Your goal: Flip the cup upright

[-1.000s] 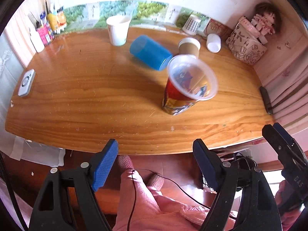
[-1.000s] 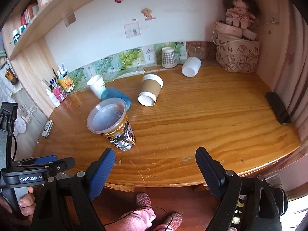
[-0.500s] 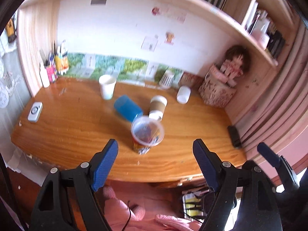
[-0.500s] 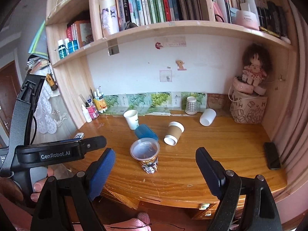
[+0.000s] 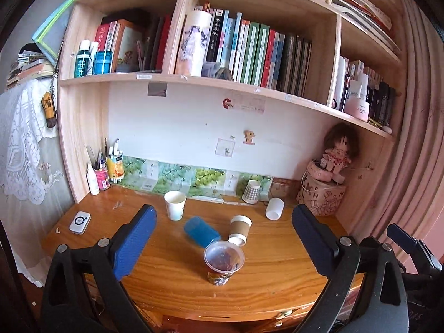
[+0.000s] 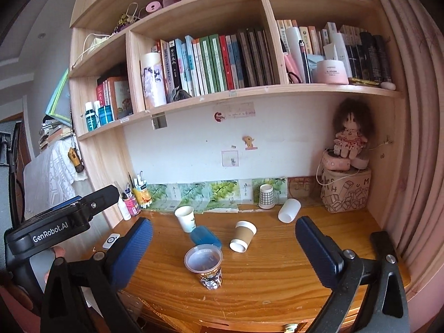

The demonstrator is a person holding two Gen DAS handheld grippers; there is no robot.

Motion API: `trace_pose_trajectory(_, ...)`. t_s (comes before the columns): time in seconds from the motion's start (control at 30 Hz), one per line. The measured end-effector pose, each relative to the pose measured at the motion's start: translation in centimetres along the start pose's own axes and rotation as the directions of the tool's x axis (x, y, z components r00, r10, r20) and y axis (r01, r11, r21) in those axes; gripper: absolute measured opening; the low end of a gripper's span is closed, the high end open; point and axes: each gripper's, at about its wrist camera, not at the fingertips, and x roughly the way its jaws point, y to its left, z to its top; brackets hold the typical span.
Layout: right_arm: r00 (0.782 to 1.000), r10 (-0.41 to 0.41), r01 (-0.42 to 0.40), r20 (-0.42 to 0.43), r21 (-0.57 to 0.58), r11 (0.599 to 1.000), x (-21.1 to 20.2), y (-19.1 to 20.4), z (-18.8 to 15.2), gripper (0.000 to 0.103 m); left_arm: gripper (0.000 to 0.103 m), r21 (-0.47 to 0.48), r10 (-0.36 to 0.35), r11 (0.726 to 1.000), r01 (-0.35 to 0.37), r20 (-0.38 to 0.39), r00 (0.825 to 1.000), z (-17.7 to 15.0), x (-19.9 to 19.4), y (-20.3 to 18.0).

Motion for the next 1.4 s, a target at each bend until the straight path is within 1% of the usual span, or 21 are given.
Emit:
trace_pose_trajectory(0.17, 0.999, -0.023, 0.022, 0.047, 0.022, 1.0, -0.6, -0.7, 0.2, 0.103, 0.103, 0.042, 0.072, 0.996, -0.076, 0.086, 0.994, 0.3, -1.0, -0.6)
trace_pose_trajectory(0.23, 0.997, -0.025, 0.023, 0.066, 0.027, 0.999, -0.9, -0.9, 0.3, 0.103, 0.103, 0.046, 0.082, 0.995, -0.087, 0.114, 0.99, 0.4, -1.4, -0.7)
trace_pose_trajectory(0.33, 0.996, -0.02, 0.017, 0.083, 0.031, 0.999, -1.0, -1.0, 0.4, 0.103, 0.103, 0.047, 0.083, 0.995, -0.09, 0.135, 0.987, 0.5, -1.6, -0.8)
trace_pose_trajectory(0.47, 0.995, -0.011, 0.007, 0.098, 0.044, 0.999, -1.0, -1.1, 0.4, 0.103, 0.103, 0.059, 0.095, 0.993, -0.104, 0.13, 0.987, 0.5, -1.7, -0.9)
trace_pose_trajectory(0.67, 0.991, -0.022, 0.014, 0.129, 0.058, 0.998, -1.3, -1.2, 0.4, 0.103, 0.103, 0.069, 0.089, 0.993, -0.1, 0.137, 0.987, 0.5, -1.8, -1.0)
trace_pose_trajectory(0.83, 0.992, -0.025, 0.018, 0.121, 0.06, 0.998, -1.3, -1.1, 0.4, 0.103, 0.103, 0.096, 0.081, 0.991, -0.097, 0.153, 0.985, 0.6, -1.9, -1.5)
trace_pose_trajectory(1.17, 0.989, -0.048, 0.04, 0.139, 0.056, 0.998, -1.7, -1.3, 0.4, 0.103, 0.103, 0.079, 0.081, 0.992, -0.094, 0.153, 0.985, 0.7, -2.0, -1.4)
trace_pose_trajectory(1.27, 0.989, -0.045, 0.038, 0.14, 0.052, 0.998, -1.7, -1.2, 0.4, 0.103, 0.103, 0.074, 0.088, 0.992, -0.101, 0.157, 0.984, 0.5, -2.0, -1.3)
trace_pose_trajectory(1.4, 0.99, -0.041, 0.034, 0.135, 0.048, 0.998, -1.7, -1.4, 0.4, 0.103, 0.103, 0.069, 0.08, 0.993, -0.092, 0.155, 0.985, 0.3, -2.2, -1.4)
